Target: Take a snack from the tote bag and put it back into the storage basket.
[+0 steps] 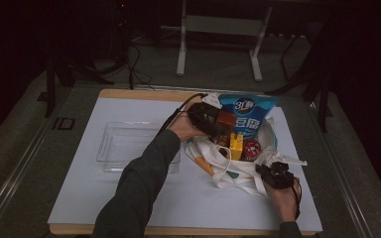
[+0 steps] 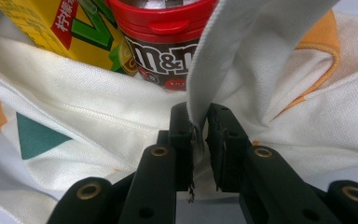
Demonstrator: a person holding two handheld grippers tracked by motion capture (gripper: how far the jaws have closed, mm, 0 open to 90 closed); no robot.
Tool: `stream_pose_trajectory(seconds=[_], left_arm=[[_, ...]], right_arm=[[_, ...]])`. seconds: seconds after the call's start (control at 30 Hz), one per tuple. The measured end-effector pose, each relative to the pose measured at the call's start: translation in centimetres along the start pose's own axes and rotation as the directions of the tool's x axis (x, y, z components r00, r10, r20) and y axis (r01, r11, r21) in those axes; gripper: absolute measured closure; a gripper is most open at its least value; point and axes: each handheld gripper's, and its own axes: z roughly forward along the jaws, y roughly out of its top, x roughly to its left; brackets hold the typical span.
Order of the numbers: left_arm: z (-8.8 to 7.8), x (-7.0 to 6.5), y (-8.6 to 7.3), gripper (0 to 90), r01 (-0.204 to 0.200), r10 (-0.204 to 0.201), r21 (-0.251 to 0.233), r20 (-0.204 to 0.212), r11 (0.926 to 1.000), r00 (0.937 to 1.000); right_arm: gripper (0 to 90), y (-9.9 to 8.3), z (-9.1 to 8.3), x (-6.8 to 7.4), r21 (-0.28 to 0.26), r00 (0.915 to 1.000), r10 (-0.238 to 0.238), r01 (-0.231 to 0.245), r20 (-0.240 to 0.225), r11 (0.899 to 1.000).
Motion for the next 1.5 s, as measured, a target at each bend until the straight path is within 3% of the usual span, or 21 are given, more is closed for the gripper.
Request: stream_pose_trajectory(seconds=[0.23,0.53,0.77,0.9,1.23,1.5], left_arm=[[-0.5,-0.4,0.0,30.2,-0.009,0.009,0.014,0.009,0.9999,0.9999],[-1.5,-1.2,-0.1,33.7,-0.073,0.071,0.031,0.056,0.9968,0.9959],[-0.7,-1.3,0.4,24.8,-0.075,0.075,0.020,0.029,0.9970,0.9968],[-0.3,-0.9,0.6,24.0,-0.052,0.052,0.009,0.046,0.9986,0.9976],[0.6,-1.1,0.3,25.8,-0.059,0.056,0.033,0.088,0.9977,0.9946],[0.4,-1.6,0.3,34.9,-0.133,0.129,0.056,0.069,0.9896,0.9893]], right_arm=[[79.7,0.0,0.0,0.0,-0.001,1.0000,0.000,0.000,-0.003,1.000],[79.7,0.0,0.0,0.0,-0.002,1.0000,0.000,0.000,0.000,1.000],[79.7,-0.1,0.0,0.0,-0.003,1.0000,0.002,-0.002,-0.004,1.000],[79.5,-0.1,0.0,-0.1,-0.004,1.0000,0.004,-0.004,-0.009,1.000],[79.3,-0.1,0.0,-0.2,-0.006,0.9999,0.003,-0.003,-0.012,1.000],[79.2,-0.1,0.0,-0.2,-0.007,0.9999,0.006,-0.006,-0.014,1.000]])
